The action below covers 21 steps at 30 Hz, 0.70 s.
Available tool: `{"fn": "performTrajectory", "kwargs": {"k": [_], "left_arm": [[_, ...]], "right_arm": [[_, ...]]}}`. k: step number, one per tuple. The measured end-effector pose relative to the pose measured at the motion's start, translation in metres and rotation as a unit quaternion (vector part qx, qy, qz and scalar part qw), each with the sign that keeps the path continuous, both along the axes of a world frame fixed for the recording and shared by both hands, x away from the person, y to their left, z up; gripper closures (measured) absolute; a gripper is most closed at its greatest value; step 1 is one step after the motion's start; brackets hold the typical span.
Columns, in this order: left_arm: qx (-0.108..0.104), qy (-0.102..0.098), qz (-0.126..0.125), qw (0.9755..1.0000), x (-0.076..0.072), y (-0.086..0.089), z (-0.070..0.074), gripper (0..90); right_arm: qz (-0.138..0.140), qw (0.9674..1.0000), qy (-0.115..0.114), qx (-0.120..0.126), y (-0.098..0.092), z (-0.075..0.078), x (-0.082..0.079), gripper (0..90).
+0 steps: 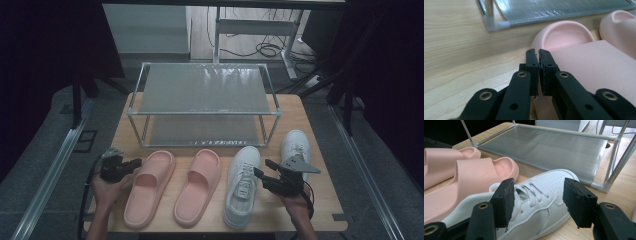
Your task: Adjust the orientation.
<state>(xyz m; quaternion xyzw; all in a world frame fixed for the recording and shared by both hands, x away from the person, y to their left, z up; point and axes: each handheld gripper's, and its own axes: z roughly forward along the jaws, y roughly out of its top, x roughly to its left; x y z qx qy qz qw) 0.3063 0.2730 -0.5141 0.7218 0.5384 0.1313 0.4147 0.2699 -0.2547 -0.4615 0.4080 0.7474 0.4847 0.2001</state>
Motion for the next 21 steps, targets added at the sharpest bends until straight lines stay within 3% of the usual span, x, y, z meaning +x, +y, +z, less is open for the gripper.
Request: {"fn": "performTrajectory", "kwargs": {"k": [8, 21], "left_arm": [[-0.025, -0.025, 0.003, 0.9994, -0.017, 0.011, 0.019, 90.0], [-0.013, -0.043, -0.014, 0.9989, -0.053, 0.004, 0.036, 90.0]], "right_arm": [[-0.004, 1.0000, -0.002, 0.002, -0.003, 0.001, 0.000, 42.8], [-0.007, 0.9999, -0.006, 0.006, -0.006, 0.005, -0.002, 42.8]]}}
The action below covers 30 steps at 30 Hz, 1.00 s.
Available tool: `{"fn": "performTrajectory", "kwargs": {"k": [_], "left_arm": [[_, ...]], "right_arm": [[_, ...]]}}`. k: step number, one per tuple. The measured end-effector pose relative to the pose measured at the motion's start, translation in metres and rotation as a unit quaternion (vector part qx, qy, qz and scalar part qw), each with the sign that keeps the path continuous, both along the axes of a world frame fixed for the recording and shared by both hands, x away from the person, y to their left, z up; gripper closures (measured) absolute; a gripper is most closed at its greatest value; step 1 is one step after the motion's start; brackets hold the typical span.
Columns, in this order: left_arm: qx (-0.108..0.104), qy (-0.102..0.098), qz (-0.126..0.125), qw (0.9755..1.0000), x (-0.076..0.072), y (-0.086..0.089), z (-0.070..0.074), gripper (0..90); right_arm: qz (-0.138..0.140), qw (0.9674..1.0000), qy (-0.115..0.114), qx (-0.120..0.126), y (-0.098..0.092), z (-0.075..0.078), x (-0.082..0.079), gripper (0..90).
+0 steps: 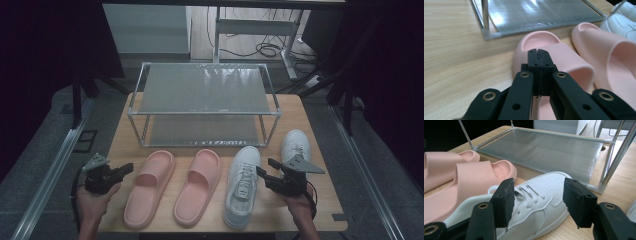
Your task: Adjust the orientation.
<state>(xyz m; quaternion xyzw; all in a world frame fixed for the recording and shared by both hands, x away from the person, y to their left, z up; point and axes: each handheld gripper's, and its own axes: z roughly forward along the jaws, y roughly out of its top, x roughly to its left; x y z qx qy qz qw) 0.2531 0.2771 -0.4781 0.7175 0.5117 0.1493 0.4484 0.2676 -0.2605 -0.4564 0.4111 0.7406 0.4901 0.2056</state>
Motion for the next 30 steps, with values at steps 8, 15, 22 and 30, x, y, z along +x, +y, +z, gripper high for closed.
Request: {"fn": "performTrajectory", "kwargs": {"k": [8, 15, 22, 30], "left_arm": [[0.001, 0.001, -0.004, 1.0000, -0.014, -0.006, 0.004, 89.9], [0.007, 0.018, -0.010, 0.9998, -0.028, -0.010, -0.009, 89.9], [0.014, 0.033, -0.020, 0.9992, -0.024, -0.017, -0.017, 89.9], [0.024, 0.041, -0.016, 0.9988, -0.018, -0.020, -0.028, 89.9]], "right_arm": [[-0.001, 1.0000, -0.003, 0.002, -0.001, 0.002, -0.002, 42.8], [0.000, 1.0000, -0.004, 0.000, 0.000, 0.002, -0.002, 42.8], [0.003, 1.0000, -0.003, -0.001, 0.002, 0.002, -0.003, 42.8], [0.004, 1.0000, -0.001, 0.000, 0.002, 0.001, -0.002, 42.8]]}}
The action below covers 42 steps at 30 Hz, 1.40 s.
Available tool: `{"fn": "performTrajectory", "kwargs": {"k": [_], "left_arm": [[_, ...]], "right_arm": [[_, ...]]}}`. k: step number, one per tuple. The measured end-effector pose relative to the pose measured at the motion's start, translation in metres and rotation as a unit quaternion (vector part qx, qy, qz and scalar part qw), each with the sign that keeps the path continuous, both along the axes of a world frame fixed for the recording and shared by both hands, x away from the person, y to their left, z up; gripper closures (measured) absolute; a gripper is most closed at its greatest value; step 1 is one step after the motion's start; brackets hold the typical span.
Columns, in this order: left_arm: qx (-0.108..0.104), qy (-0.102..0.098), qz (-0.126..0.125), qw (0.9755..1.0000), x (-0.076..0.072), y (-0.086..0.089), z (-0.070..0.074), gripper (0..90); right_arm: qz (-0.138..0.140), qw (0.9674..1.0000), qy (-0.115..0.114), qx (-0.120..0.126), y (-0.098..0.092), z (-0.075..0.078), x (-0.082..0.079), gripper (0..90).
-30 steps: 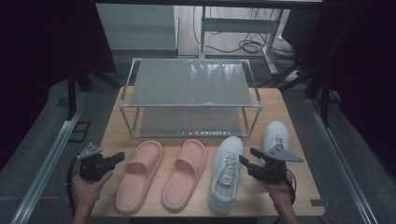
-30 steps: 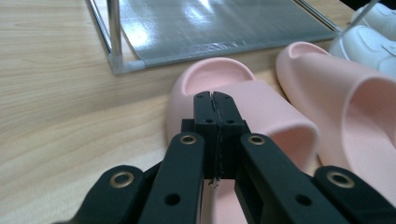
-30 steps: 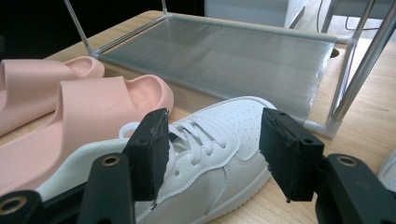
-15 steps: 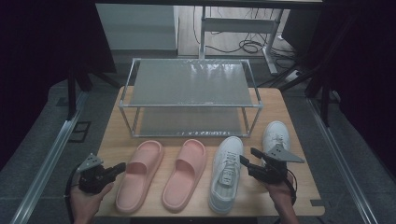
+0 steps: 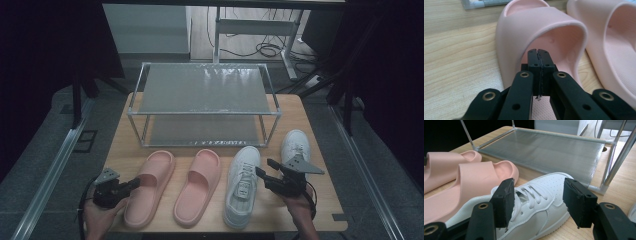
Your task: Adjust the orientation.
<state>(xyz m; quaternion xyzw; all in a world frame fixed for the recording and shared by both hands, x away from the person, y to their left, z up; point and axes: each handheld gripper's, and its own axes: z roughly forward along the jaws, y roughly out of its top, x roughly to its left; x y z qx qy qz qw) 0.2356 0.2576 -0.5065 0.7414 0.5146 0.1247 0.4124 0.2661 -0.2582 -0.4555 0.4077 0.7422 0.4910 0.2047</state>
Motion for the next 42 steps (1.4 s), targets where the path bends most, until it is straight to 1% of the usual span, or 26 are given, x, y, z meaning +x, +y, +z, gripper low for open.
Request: {"fn": "performTrajectory", "kwargs": {"k": [3, 6, 11, 14, 17, 19, 21, 22, 24, 26, 28, 30, 31, 32, 33, 35, 37, 42], "left_arm": [[-0.004, 0.002, -0.001, 1.0000, 0.003, 0.001, -0.002, 89.9], [0.000, 0.003, 0.000, 1.0000, 0.008, 0.001, -0.004, 90.0], [0.001, 0.002, 0.002, 1.0000, 0.015, 0.002, -0.005, 89.9], [0.006, 0.002, 0.005, 1.0000, 0.021, 0.004, -0.005, 89.5], [0.005, 0.001, 0.002, 1.0000, 0.022, 0.004, -0.004, 88.7], [0.001, 0.000, 0.000, 1.0000, 0.020, 0.004, -0.001, 87.4], [-0.003, 0.000, 0.000, 1.0000, 0.019, 0.004, 0.000, 83.0], [-0.011, 0.000, 0.000, 0.9999, 0.017, 0.004, 0.002, 77.6], [-0.005, -0.009, -0.002, 0.9999, 0.013, 0.002, 0.006, 69.8], [-0.007, -0.020, -0.004, 0.9998, 0.009, 0.001, 0.011, 62.7], [-0.004, -0.031, -0.006, 0.9995, 0.006, 0.001, 0.017, 53.6], [-0.007, -0.042, -0.007, 0.9991, 0.002, 0.001, 0.022, 49.5], [-0.007, -0.042, -0.007, 0.9991, 0.002, 0.001, 0.022, 47.6], [-0.016, -0.047, -0.016, 0.9986, 0.000, 0.002, 0.026, 44.9], [-0.020, -0.049, -0.019, 0.9984, -0.001, 0.001, 0.027, 42.5], [-0.024, -0.050, -0.026, 0.9981, -0.002, 0.000, 0.030, 41.2], [-0.027, -0.052, -0.028, 0.9979, -0.004, -0.001, 0.032, 42.2], [-0.026, -0.048, -0.021, 0.9983, -0.007, -0.002, 0.034, 42.4]], "right_arm": [[-0.001, 1.0000, 0.001, 0.001, 0.000, 0.000, 0.000, 42.8], [-0.004, 1.0000, 0.003, 0.004, -0.002, -0.001, -0.001, 42.9], [-0.008, 0.9999, 0.004, 0.005, -0.003, -0.001, -0.001, 42.9], [-0.008, 1.0000, 0.003, 0.004, -0.002, 0.000, 0.000, 42.9], [-0.005, 1.0000, 0.003, 0.000, 0.000, 0.000, 0.000, 42.8], [-0.005, 1.0000, 0.004, -0.001, 0.001, -0.001, -0.001, 42.9], [-0.004, 1.0000, 0.002, -0.002, 0.001, -0.002, -0.001, 42.9], [-0.004, 1.0000, 0.002, -0.002, 0.001, -0.002, -0.001, 42.9], [-0.004, 1.0000, 0.000, -0.001, 0.001, -0.001, -0.002, 42.9], [-0.003, 1.0000, -0.001, -0.002, 0.001, -0.001, -0.003, 42.9], [-0.003, 1.0000, -0.002, -0.002, 0.001, 0.000, -0.003, 42.9], [-0.002, 1.0000, -0.003, -0.003, 0.001, -0.001, -0.004, 42.8], [-0.002, 1.0000, -0.003, -0.003, 0.001, -0.001, -0.004, 42.8], [-0.001, 1.0000, -0.003, -0.003, 0.001, -0.001, -0.004, 42.7], [-0.001, 1.0000, -0.003, -0.003, 0.001, -0.001, -0.005, 42.7], [-0.002, 1.0000, -0.003, -0.002, 0.000, 0.000, -0.006, 42.7], [-0.004, 1.0000, -0.005, -0.002, -0.001, 0.001, -0.008, 42.7], [-0.007, 0.9999, -0.007, 0.001, -0.003, 0.003, -0.010, 42.7]]}}
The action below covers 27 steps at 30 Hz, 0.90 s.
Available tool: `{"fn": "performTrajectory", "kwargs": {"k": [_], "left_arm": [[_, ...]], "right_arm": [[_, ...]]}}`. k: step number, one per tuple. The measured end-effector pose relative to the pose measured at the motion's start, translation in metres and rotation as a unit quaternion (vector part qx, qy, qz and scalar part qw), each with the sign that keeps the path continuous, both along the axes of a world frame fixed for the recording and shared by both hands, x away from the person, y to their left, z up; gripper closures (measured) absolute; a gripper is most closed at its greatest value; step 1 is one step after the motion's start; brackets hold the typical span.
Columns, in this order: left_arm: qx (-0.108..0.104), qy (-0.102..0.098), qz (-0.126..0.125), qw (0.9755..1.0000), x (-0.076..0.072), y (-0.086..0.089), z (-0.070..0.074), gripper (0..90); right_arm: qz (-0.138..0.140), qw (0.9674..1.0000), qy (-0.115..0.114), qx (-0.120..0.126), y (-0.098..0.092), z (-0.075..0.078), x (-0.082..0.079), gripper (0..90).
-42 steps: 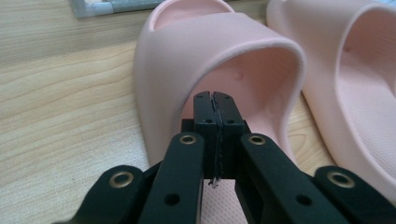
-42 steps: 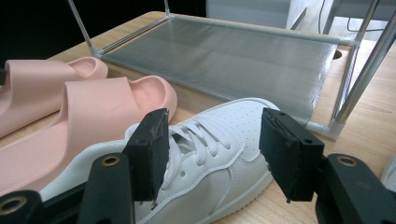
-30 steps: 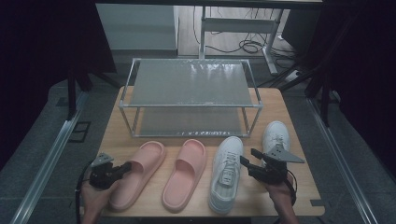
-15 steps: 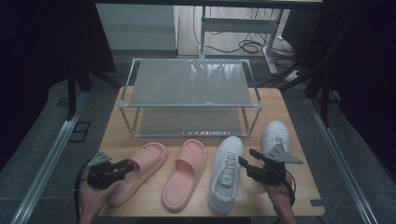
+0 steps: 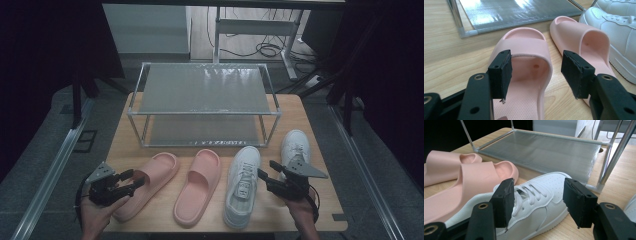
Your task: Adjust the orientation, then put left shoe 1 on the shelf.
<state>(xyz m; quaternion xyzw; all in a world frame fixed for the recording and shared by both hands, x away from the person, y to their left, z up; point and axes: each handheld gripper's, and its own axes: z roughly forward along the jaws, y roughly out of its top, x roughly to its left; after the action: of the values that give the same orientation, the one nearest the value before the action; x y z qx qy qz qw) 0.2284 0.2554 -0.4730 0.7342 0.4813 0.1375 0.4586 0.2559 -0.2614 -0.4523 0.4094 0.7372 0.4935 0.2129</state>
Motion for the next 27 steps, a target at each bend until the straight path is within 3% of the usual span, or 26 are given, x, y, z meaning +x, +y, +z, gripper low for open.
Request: {"fn": "performTrajectory", "kwargs": {"k": [7, 17, 27], "left_arm": [[0.009, 0.009, 0.007, 0.9999, -0.004, -0.007, 0.005, 43.0], [0.029, 0.006, 0.000, 0.9996, -0.023, -0.018, 0.005, 46.5], [0.046, 0.031, -0.002, 0.9984, -0.021, -0.025, -0.015, 56.2]], "right_arm": [[0.004, 1.0000, 0.001, 0.002, 0.001, 0.000, 0.000, 42.6], [0.013, 0.9999, -0.005, 0.003, 0.006, 0.003, -0.005, 42.6], [0.011, 0.9999, -0.001, 0.000, 0.007, 0.001, -0.004, 42.6]]}}
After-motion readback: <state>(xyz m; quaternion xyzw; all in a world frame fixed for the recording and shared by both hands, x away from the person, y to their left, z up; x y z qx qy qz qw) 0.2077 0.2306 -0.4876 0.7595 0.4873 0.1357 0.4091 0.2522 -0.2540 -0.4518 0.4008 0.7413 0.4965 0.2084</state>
